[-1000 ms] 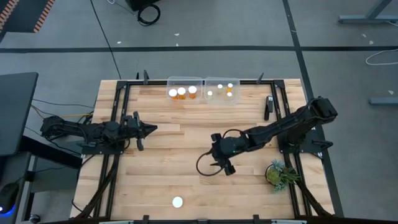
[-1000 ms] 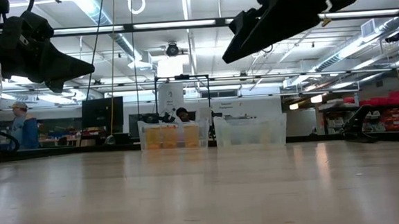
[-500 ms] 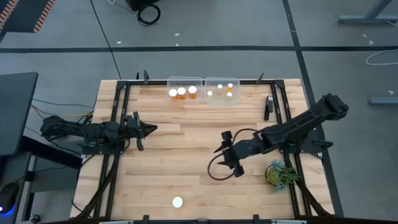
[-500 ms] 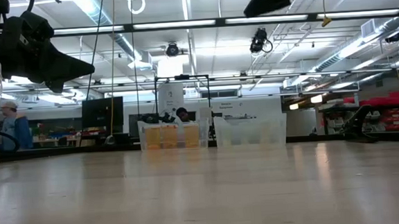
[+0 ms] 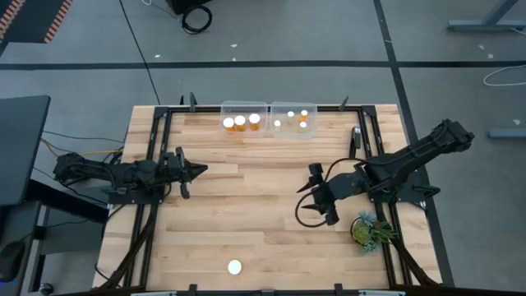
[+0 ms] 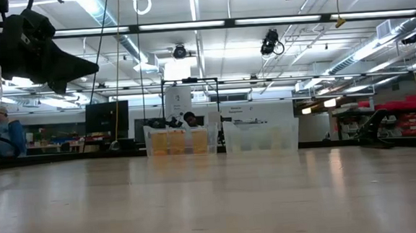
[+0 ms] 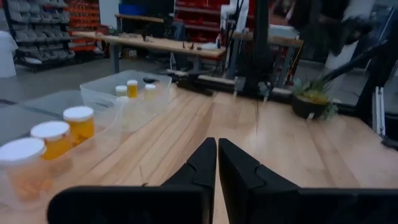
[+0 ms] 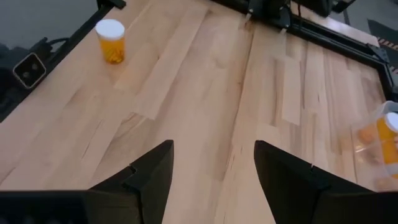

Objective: Pick and place medicine bottles into bin by pill shape (circle, oval)
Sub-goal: Put the large orange pill bottle into the left transparent bin

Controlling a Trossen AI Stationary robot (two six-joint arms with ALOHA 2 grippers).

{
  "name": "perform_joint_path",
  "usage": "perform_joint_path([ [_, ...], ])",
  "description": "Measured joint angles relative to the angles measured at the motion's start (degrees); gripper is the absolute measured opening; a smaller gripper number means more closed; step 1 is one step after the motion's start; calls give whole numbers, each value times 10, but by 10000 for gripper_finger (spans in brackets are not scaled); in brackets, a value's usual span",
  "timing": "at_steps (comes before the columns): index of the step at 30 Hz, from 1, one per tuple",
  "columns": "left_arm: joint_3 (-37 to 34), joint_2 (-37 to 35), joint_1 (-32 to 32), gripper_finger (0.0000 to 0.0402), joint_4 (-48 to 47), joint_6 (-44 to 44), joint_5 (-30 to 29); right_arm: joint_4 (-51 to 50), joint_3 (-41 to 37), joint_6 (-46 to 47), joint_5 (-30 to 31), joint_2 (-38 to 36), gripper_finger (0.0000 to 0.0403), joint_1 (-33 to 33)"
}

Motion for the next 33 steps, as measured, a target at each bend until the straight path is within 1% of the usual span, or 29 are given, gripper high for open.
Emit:
perform_joint_path([
  [2, 0, 0, 0, 27, 19, -11, 0, 1, -24, -3, 11, -18, 229, 0],
  [6, 0, 0, -1, 33, 27, -126, 3, 23, -88, -4, 24, -68, 229, -1],
  [8, 0, 0, -1, 33, 27, -146, 3, 33, -116, 1, 24, -91, 229, 0],
  [10, 0, 0, -1, 31, 29, -130, 3, 40, -142, 14, 24, -112, 229, 0],
  [13, 1, 0, 0, 23, 59, -93, 13, 65, -180, 26, 24, -139, 229, 0],
  [17, 22, 1, -1, 15, 73, -106, 86, 95, -229, 27, 24, -165, 229, -1],
  [20, 36, 22, -6, 18, 78, -122, 94, 119, -260, 26, 25, -179, 229, -1],
  [21, 39, 35, -12, 21, 75, -125, 95, 121, -270, 26, 26, -182, 229, -1],
  [24, 48, 97, -33, 36, 110, -134, 103, 127, -295, 23, 25, -196, 229, -1],
  [27, 61, 168, -58, 53, 118, -133, 111, 176, -319, 12, 23, -216, 229, -1],
  [30, 87, 238, -81, 70, 121, -133, 111, 236, -347, -8, 7, -240, 229, -1],
  [33, 120, 305, -100, 91, 120, -134, 111, 245, -360, -26, 4, -266, 229, -3],
])
